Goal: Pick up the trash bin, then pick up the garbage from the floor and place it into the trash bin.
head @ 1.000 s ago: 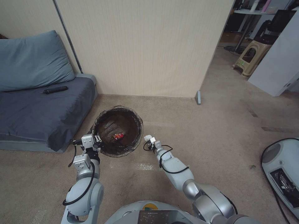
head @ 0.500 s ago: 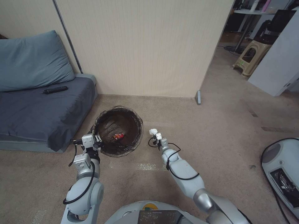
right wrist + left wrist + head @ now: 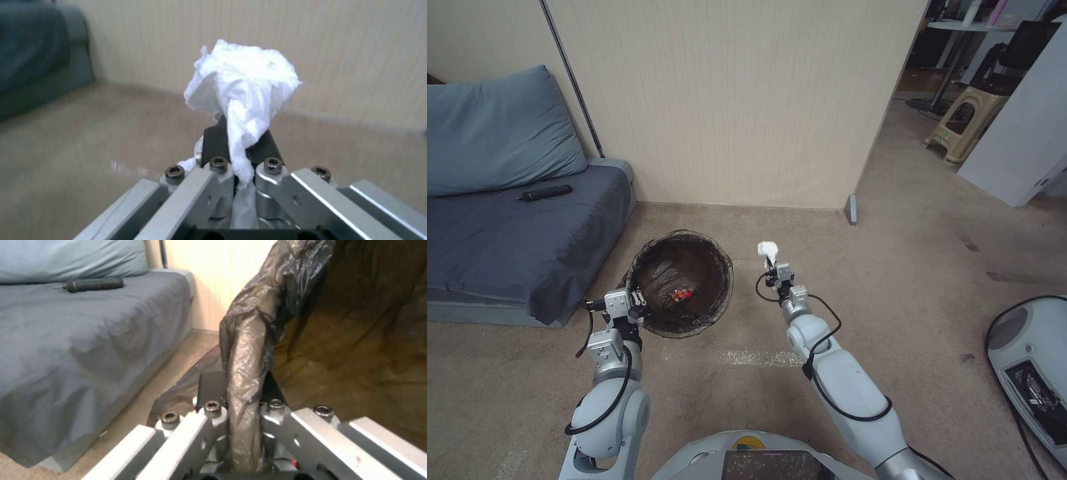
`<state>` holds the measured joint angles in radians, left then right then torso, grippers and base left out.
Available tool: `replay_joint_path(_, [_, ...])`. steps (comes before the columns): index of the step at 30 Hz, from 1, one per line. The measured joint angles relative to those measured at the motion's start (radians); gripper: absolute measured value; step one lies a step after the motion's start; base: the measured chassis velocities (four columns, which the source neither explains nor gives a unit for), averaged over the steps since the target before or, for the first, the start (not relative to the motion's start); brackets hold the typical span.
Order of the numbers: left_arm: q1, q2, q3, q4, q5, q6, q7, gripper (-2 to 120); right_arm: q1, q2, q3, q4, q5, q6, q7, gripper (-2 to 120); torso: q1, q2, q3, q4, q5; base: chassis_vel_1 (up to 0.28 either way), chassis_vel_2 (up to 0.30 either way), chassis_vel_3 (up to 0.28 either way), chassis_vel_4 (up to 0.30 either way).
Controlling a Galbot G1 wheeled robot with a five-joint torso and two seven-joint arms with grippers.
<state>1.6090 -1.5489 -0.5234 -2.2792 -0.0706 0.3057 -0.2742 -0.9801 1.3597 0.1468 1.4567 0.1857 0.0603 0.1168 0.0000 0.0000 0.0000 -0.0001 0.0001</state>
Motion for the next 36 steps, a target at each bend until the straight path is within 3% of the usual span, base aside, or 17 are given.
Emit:
replay_joint_path(8, [0.0,0.0,0.007,0.01,-0.014,0.01,0.0,0,-0.029,-0.021,0.017,0.249,-0.014,0.062,-0.024,0,0.0,0.0,0.0,0.0,-0.0001,0.0,0.0,0.0,0.0])
replay_joint_path(15, [0.01,0.004,0.021,-0.007,-0.051,0.08,0.034,0,-0.052,-0.057,-0.083,0.427,-0.014,0.066,-0.068,0,0.0,0.0,0.0,0.0001,-0.0002,0.0,0.0,0.0,0.0])
replay_joint_path(21, [0.016,0.007,0.024,-0.016,-0.059,0.123,0.04,0,-0.057,-0.08,-0.177,0.453,-0.031,0.054,-0.077,0,0.0,0.0,0.0,0.0001,-0.0002,0.0,0.0,0.0,0.0])
replay_joint_path(27, [0.019,0.006,0.027,-0.026,-0.062,0.134,0.041,0,-0.037,-0.063,-0.285,0.4,-0.052,0.043,-0.076,0,0.0,0.0,0.0,0.0002,-0.0003,0.0,0.0,0.0,0.0])
replay_joint_path(36, [0.021,0.005,0.032,-0.03,-0.065,0.134,0.04,0,-0.015,-0.055,-0.324,0.35,-0.051,0.033,-0.067,0,0.0,0.0,0.0,0.0001,-0.0003,0.0,0.0,0.0,0.0])
